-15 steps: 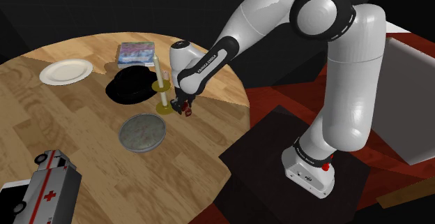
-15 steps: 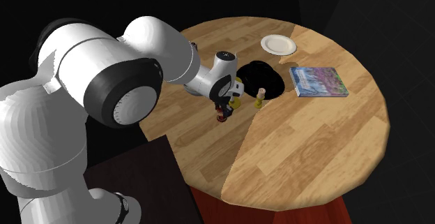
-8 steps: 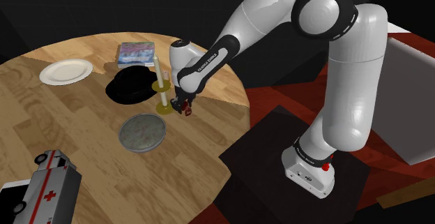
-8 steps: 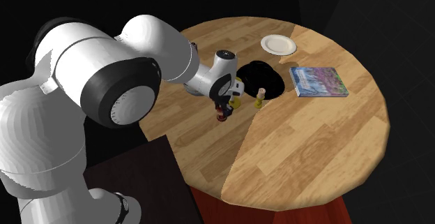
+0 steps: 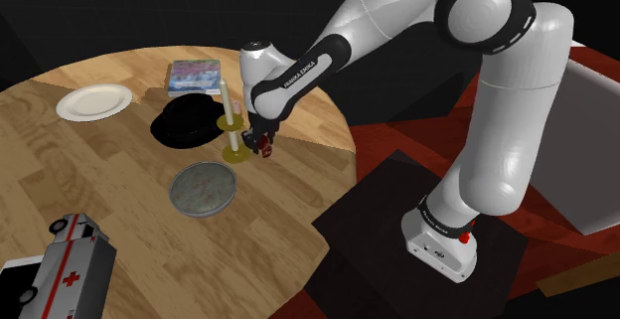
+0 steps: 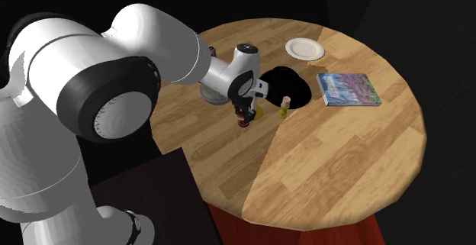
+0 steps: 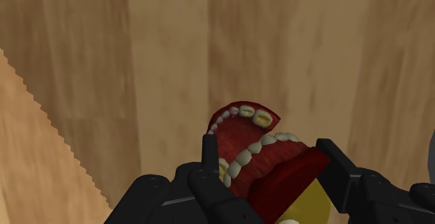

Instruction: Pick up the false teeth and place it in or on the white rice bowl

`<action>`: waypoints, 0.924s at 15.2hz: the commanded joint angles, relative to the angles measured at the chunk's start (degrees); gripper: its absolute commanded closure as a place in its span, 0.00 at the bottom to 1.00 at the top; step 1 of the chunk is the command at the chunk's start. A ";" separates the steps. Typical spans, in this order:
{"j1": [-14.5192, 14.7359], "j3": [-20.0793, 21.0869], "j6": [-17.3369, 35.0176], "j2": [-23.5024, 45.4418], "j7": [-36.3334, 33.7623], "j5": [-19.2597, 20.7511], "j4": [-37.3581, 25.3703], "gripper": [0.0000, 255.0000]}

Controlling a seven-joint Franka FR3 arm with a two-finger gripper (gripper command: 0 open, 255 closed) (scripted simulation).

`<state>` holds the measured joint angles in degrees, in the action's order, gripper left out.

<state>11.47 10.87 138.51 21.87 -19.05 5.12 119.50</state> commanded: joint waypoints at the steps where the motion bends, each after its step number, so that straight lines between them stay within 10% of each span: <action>1: -0.17 0.18 -1.20 -1.16 0.27 -0.34 -0.10 1.00; 14: -0.80 1.01 -9.66 -7.88 1.52 -2.32 -1.98 1.00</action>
<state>10.66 11.80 129.39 14.38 -17.56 2.92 117.70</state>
